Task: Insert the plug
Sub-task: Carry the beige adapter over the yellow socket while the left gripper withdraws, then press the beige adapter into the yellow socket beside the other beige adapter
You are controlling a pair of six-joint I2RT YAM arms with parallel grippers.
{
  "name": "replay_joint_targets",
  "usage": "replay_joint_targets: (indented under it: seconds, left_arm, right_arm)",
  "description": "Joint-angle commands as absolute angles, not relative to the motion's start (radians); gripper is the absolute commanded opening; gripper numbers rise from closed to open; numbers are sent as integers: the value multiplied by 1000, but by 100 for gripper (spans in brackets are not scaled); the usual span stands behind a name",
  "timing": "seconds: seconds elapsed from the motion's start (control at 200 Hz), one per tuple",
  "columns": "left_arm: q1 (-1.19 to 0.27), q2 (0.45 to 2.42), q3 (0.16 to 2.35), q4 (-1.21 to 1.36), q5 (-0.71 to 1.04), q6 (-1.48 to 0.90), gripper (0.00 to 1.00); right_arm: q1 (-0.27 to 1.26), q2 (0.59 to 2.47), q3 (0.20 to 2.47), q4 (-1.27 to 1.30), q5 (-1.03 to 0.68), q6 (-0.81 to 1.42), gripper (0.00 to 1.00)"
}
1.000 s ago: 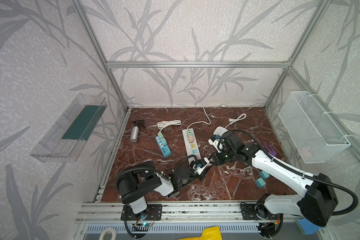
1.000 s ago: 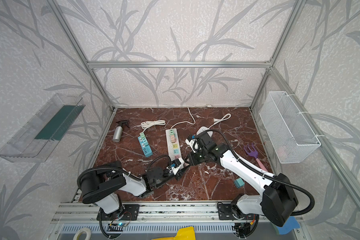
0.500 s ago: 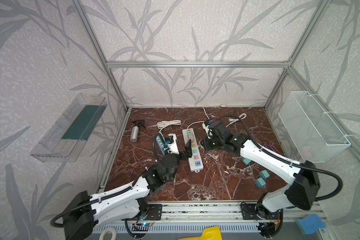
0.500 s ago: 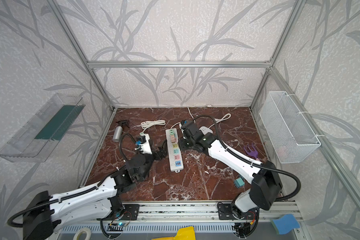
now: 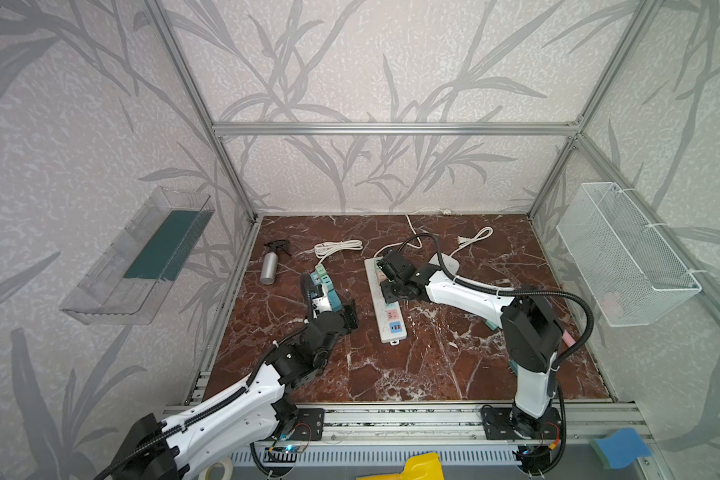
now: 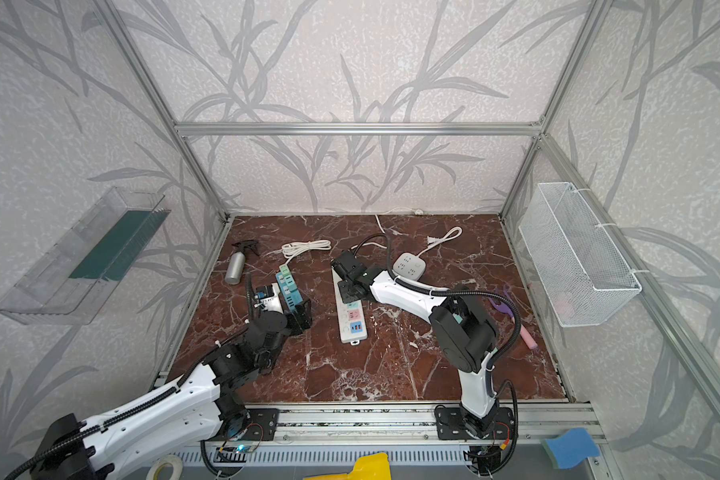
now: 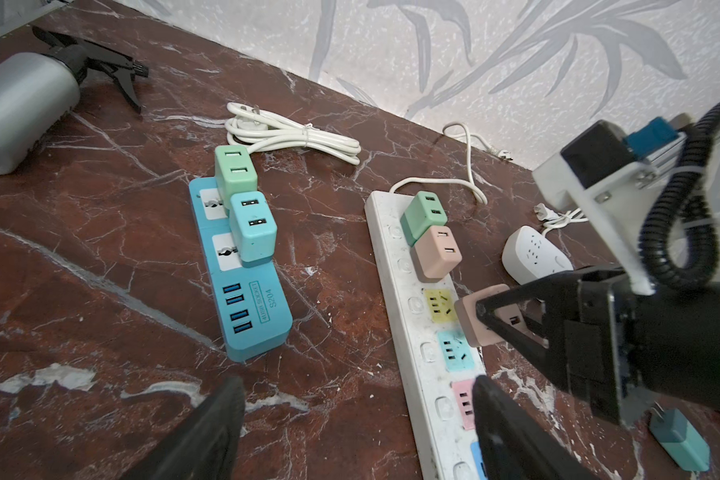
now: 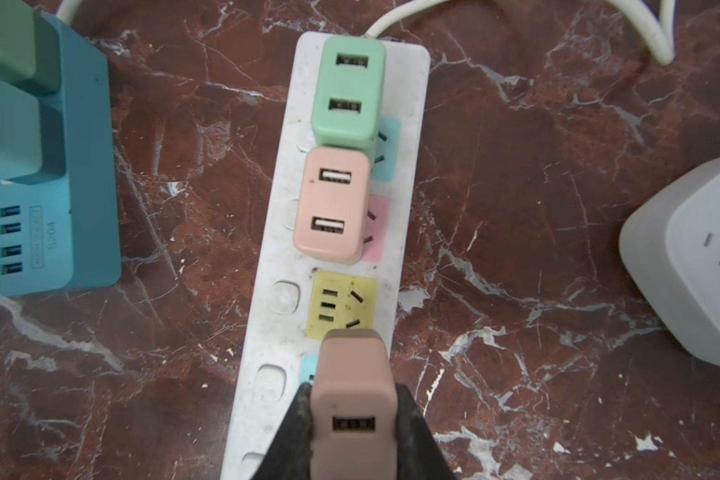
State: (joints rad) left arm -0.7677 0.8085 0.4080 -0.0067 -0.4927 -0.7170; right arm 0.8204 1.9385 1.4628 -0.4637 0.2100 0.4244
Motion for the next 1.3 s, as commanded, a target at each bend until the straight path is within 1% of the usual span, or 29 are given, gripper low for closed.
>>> replay_joint_targets:
  seconds: [0.0,0.37,0.71,0.855,0.955,1.12,1.295]
  left_arm:
    - [-756,792,392,2,-486,-720,86]
    - [-731,749,374,11,-491,-682,86]
    - [-723,720,355,30,-483,-664,86]
    - [-722,728,349,27,-498,-667,86]
    - [-719,732,351,30,-499,-662,86]
    - [-717,723,344,37,-496,-661,86]
    - [-715,727,340,42,-492,-658,86]
  right_arm:
    - [824,1959,1506,-424,245,446,0]
    - [819,2030,1595,-493,236,476,0]
    - [819,2088,1694,-646,217,535,0]
    - [819,2090,1692,-629,194,552,0]
    - [819,2112,1729,-667,196,551,0]
    - [816,2124,1730,-668,202,549,0]
    - [816,2183,1759,-704,206,548,0]
